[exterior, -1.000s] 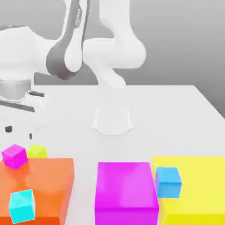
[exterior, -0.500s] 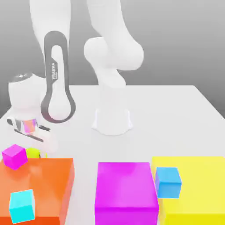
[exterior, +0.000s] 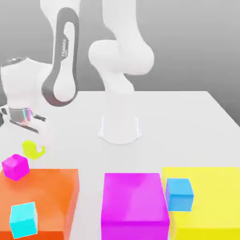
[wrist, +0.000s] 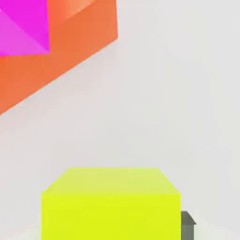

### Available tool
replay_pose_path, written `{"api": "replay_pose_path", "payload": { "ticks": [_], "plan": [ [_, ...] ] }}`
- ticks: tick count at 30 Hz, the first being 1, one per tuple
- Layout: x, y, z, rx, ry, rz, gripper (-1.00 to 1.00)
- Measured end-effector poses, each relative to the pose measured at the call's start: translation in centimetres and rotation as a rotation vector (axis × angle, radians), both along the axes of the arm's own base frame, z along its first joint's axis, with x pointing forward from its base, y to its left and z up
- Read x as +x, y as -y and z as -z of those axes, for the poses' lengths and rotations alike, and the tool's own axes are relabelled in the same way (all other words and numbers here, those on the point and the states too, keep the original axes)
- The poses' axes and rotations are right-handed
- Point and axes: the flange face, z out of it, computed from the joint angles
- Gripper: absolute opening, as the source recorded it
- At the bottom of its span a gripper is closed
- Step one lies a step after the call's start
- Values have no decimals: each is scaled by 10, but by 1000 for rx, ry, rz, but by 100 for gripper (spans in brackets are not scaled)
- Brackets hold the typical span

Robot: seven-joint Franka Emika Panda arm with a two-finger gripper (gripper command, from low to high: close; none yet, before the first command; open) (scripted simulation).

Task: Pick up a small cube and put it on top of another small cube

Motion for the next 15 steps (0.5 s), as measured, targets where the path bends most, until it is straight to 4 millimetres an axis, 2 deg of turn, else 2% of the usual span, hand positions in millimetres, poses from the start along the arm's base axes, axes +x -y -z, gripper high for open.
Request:
{"api": "replay_pose_path", "payload": {
  "ticks": [5,7,9,12,15],
  "plan": [
    [27,47,-19,27,28,70,-100],
    [50,58,-30,32,44,67,-100],
    [82,60,-44,37,57,38,-100],
    [157,24,-69,33,48,-87,-100],
    [233,-38,-98,12,28,-232,-100]
  ]
}}
